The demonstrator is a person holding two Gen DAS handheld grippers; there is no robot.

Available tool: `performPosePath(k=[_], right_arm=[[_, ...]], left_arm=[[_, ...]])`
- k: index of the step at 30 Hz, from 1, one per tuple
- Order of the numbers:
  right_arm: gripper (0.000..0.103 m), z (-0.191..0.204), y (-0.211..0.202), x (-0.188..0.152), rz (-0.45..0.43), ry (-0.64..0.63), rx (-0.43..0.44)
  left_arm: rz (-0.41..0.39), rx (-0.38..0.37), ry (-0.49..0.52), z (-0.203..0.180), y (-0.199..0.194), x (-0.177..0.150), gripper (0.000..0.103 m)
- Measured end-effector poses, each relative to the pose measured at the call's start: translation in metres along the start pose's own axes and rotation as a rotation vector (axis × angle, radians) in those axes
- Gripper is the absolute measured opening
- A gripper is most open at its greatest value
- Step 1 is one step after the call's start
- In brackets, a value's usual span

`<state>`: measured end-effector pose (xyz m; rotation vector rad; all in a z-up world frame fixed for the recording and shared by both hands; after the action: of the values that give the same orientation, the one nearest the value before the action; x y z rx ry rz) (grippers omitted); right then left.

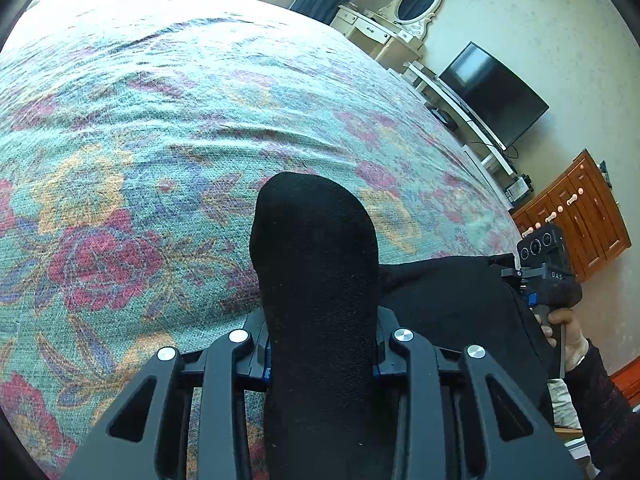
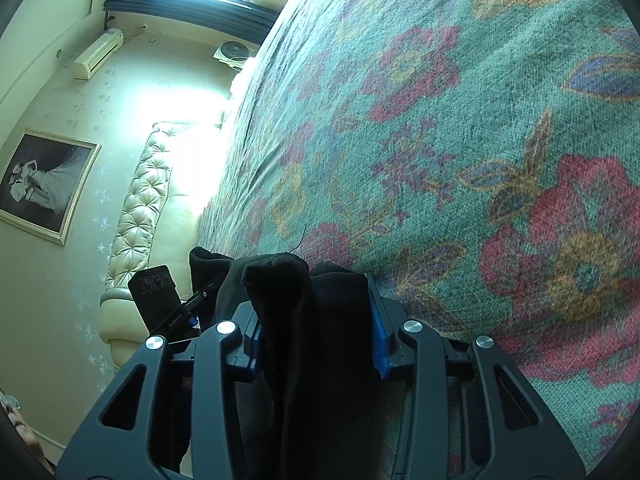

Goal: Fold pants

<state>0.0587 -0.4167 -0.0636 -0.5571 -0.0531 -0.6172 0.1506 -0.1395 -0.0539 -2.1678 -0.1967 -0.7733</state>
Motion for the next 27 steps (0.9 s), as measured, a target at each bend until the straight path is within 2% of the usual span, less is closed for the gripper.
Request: performPosePath(k=[10,15,27], right_arm=[[0.033,0.023,0.002,-0.002,-0.022,-0.020,0.004],[0.033,0.038,0.014,0.005,-0.012,-0.040,0.016],[0.032,0.075,0.086,0.023,0.043,-0.062,0.092]], left_arm=[[-0.022,-0.024,-0.045,0.008,-0.007,0.003,0.031],[-0.033,-0.053,-0.109,0.022,-0.016,0.006,0.029],[-0.071,0.018,-0.177,0.076,-0.052,0.025,0.029]])
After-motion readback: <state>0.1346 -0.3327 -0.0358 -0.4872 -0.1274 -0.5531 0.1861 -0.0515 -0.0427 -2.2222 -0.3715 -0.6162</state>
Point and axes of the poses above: each gripper's, at about its wrist camera, not at the fingertips, and y roughly the way its jaws point, z to its left, x to its top, the point moved 2 cm from there along y, roughly the way its jaws point, and after that the axes turned 4 degrees about -z, right-handed, at the moved point
